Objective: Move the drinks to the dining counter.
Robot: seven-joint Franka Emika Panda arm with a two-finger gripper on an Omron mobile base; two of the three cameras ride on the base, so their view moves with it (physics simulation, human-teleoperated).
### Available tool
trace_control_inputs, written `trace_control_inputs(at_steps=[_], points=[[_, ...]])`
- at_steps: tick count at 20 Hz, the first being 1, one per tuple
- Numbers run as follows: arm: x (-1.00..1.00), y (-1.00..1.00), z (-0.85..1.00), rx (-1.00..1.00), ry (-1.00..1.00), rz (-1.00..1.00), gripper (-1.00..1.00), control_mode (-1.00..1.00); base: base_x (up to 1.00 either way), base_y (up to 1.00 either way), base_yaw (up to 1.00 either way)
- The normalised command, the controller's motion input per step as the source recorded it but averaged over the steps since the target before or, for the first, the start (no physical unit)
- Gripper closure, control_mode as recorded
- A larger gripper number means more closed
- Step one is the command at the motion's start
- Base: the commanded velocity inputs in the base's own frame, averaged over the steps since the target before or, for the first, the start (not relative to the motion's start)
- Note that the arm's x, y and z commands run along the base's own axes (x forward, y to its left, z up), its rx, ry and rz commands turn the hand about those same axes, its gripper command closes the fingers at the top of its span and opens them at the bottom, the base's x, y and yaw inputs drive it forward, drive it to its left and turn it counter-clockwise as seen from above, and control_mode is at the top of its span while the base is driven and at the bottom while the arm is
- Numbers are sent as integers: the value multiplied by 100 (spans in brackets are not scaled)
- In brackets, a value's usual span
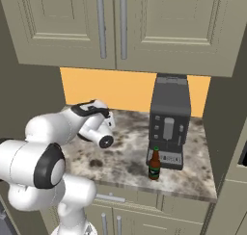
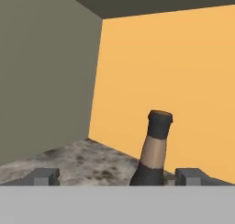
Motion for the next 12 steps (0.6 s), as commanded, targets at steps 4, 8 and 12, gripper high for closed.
trace_control_inputs(at_steps=[4, 8, 12], points=[[19, -18, 0, 6, 0, -4, -100, -100, 0, 0, 0], [31, -3, 0, 5, 0, -2, -100, -100, 0, 0, 0], [39, 0, 0, 3, 0, 0, -100, -100, 0, 0, 0]])
